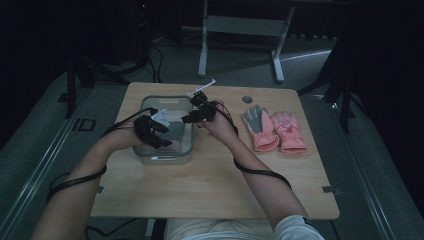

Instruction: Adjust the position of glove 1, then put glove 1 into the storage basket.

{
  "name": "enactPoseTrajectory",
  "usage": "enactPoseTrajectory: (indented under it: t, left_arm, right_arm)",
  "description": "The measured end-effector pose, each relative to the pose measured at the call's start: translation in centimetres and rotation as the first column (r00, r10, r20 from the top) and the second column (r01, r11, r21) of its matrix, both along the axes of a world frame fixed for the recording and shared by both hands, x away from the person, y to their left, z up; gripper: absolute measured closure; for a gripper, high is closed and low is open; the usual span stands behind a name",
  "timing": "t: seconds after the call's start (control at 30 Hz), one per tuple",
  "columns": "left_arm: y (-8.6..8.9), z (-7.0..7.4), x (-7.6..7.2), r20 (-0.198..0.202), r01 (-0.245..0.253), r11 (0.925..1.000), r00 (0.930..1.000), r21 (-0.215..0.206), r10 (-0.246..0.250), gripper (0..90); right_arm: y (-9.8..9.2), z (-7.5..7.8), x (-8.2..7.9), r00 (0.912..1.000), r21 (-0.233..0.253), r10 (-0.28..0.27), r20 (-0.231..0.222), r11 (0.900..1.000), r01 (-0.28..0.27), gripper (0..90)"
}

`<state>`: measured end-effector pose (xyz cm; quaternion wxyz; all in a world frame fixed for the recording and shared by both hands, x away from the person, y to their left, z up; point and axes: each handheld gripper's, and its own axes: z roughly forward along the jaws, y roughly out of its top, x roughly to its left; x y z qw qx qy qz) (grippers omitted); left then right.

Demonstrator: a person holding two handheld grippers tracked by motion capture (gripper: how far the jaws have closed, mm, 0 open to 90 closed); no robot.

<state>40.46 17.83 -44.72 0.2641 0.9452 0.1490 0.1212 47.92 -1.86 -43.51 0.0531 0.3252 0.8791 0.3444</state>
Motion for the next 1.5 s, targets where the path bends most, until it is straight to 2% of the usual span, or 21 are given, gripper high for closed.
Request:
enactPoseTrajectory:
  t: [0.2,0.23,0.37,0.4,0.47,0.57,0.63,0.7,0.8,0.83,0.93,1.07,1.1,1.17,1.2,1.23,1.27,1.3,1.33,1.43,1.5]
  left_arm:
    - [-1.2,0.5,-0.8,-0.028,-0.02,0.999,0.9994,-0.04,0.019,46.2]
    - [-1.8,0.9,-1.2,-0.031,-0.011,0.998,0.9995,-0.062,0.01,46.2]
    - [-3.8,1.5,-2.2,0.0,-0.002,0.9969,1.0,-0.078,0.002,46.4]
    - [-3.8,1.5,-2.2,0.0,-0.002,0.9969,1.0,-0.078,0.002,47.2]
    - [-5.2,1.8,-2.9,0.005,0.005,0.9952,1.0,-0.098,-0.004,47.3]
    - [-6.0,1.8,-3.3,0.003,0.023,0.9938,0.9997,-0.109,-0.023,47.3]
    - [-7.0,1.7,-3.8,-0.003,0.03,0.9895,0.9995,-0.141,-0.031,47.2]
    - [-8.3,1.1,-4.3,-0.007,0.041,0.9874,0.9991,-0.152,-0.043,47.0]
    - [-8.8,0.8,-4.4,-0.003,0.036,0.9875,0.9993,-0.153,-0.037,41.2]
    - [-9.6,0.1,-4.6,-0.013,0.032,0.9839,0.9993,-0.176,-0.035,41.2]
    - [-10.6,-0.9,-5.1,-0.028,0.041,0.9818,0.9985,-0.185,-0.048,27.5]
    - [-12.0,-2.5,-5.8,-0.036,0.022,0.9785,0.9989,-0.205,-0.03,19.0]
    - [-12.3,-3.0,-6.1,-0.052,0.021,0.9755,0.9981,-0.219,-0.033,17.6]
    - [-12.7,-4.0,-6.6,-0.048,-0.005,0.9714,0.9988,-0.237,-0.006,14.8]
    - [-12.8,-4.6,-6.8,-0.068,-0.016,0.9659,0.9977,-0.258,-0.002,13.5]
    - [-12.8,-4.6,-6.8,-0.068,-0.016,0.9659,0.9977,-0.258,-0.002,11.6]
    - [-12.9,-5.6,-7.1,-0.093,-0.051,0.9517,0.9954,-0.303,0.024,11.6]
    - [-12.9,-6.0,-7.2,-0.113,-0.062,0.945,0.9933,-0.321,0.027,5.1]
    - [-13.0,-6.4,-7.3,-0.117,-0.081,0.9424,0.9921,-0.324,0.045,2.6]
    - [-12.9,-7.3,-7.9,-0.08,-0.103,0.9344,0.9935,-0.341,0.081,1.2]
    - [-13.0,-7.8,-8.5,-0.061,-0.116,0.9252,0.993,-0.361,0.101,1.2]
  right_arm:
    - [-2.3,0.6,-1.3,0.9996,0.006,-0.002,0.029,1.0,0.002,57.0]
    - [-2.7,0.7,-1.5,0.9996,0.011,-0.004,0.029,1.0,0.004,57.0]
    - [-4.2,0.8,-2.1,0.9993,0.018,-0.009,0.037,1.0,0.008,57.2]
    - [-4.2,0.8,-2.1,0.9993,0.018,-0.009,0.037,1.0,0.008,57.2]
    - [-5.2,1.0,-2.5,0.9985,0.015,-0.014,0.053,1.0,0.013,57.3]
    - [-6.0,1.2,-2.7,0.9975,0.017,-0.021,0.067,1.0,0.02,57.3]
    - [-7.0,1.3,-3.0,0.9967,0.02,-0.028,0.076,0.999,0.027,57.3]
    - [-8.3,1.4,-3.4,0.9949,0.017,-0.032,0.096,0.999,0.03,57.3]
    - [-8.8,1.4,-3.5,0.9946,0.025,-0.028,0.1,0.999,0.026,57.9]
    - [-9.4,1.4,-3.7,0.9932,0.042,-0.024,0.114,0.999,0.019,58.0]
    - [-11.2,1.2,-4.0,0.9891,0.025,-0.021,0.146,1.0,0.017,58.0]
    - [-13.1,0.8,-4.1,0.986,0.023,-0.025,0.165,1.0,0.021,58.5]
    - [-13.7,0.7,-4.1,0.9847,0.028,-0.016,0.174,1.0,0.011,58.5]
    - [-14.9,0.4,-4.2,0.9813,0.025,-0.012,0.192,1.0,0.007,58.8]
    - [-15.5,0.2,-4.2,0.9798,0.019,-0.017,0.199,1.0,0.014,59.1]
    - [-15.5,0.2,-4.2,0.9798,0.019,-0.017,0.199,1.0,0.014,59.1]
    - [-16.1,0.0,-4.1,0.9788,0.012,-0.025,0.203,1.0,0.023,59.1]
    - [-17.4,-0.2,-3.8,0.9763,0.004,-0.049,0.211,0.999,0.049,59.3]
    - [-18.0,-0.4,-3.7,0.9753,0.004,-0.06,0.213,0.998,0.06,59.4]
    - [-19.5,-0.6,-3.3,0.9686,-0.01,-0.089,0.232,0.996,0.094,60.3]
    - [-20.3,-0.7,-3.0,0.9647,-0.024,-0.102,0.243,0.993,0.111,60.4]
